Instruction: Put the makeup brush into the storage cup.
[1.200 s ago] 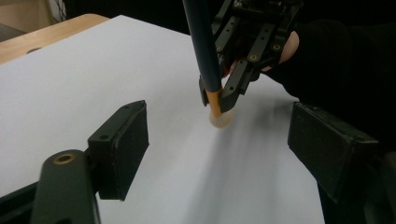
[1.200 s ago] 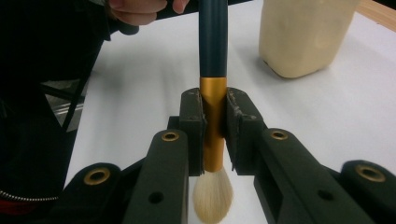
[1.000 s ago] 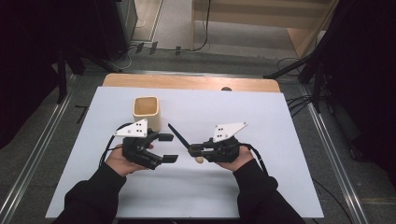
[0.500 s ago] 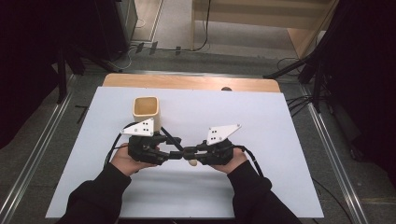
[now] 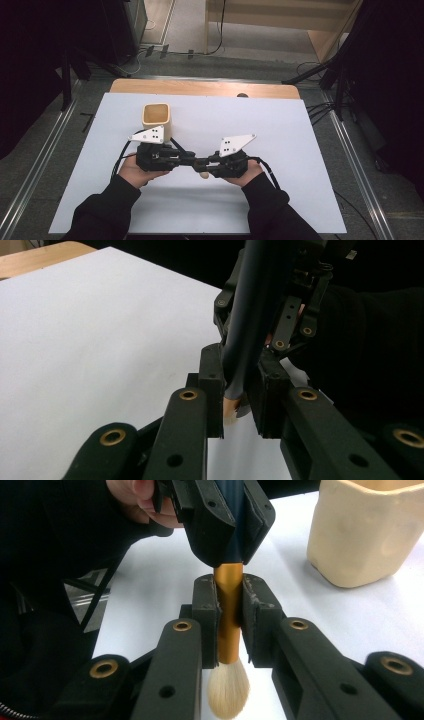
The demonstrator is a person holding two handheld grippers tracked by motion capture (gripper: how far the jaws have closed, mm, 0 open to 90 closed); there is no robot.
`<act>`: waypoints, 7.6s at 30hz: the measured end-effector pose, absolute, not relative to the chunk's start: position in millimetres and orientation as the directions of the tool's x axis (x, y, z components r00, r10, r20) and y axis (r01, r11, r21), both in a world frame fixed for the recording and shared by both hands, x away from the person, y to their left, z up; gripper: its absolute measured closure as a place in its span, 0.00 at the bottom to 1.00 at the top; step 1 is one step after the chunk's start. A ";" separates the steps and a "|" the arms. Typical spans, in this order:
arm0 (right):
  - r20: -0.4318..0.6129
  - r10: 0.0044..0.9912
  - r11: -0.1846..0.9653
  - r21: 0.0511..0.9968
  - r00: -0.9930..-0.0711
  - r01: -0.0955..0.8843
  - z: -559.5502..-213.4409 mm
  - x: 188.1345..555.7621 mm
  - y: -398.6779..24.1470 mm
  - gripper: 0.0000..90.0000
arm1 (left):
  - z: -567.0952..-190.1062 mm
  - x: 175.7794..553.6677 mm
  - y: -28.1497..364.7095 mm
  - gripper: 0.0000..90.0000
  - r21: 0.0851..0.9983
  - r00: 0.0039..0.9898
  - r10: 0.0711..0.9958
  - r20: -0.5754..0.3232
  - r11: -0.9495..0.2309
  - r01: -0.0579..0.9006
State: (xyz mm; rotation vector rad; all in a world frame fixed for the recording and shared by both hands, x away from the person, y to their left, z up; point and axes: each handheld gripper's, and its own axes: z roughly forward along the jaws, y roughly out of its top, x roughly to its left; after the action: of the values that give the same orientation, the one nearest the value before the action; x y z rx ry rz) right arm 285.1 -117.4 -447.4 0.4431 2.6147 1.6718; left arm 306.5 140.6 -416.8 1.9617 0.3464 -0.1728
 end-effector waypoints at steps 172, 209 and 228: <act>0.141 0.061 0.734 0.665 -0.988 0.140 -438.0 278.9 -119.7 0.88 | -429.4 289.0 113.0 0.87 0.706 0.987 -0.037 -0.154 -0.703 0.083; 0.130 0.237 0.391 0.894 -0.963 0.217 -430.5 272.5 -174.7 0.44 | -411.5 296.8 146.2 0.88 0.885 0.975 0.085 -0.205 -0.408 0.222; 0.202 0.164 0.256 0.937 -0.966 0.239 -431.5 274.6 -162.4 0.43 | -414.0 291.6 140.1 0.88 0.899 0.970 0.037 -0.238 -0.368 0.235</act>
State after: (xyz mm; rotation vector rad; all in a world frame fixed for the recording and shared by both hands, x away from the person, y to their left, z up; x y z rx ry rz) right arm 274.6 -162.4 -431.5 0.4078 2.5394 1.9120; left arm 291.6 140.1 -414.0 1.9418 0.1951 -0.2104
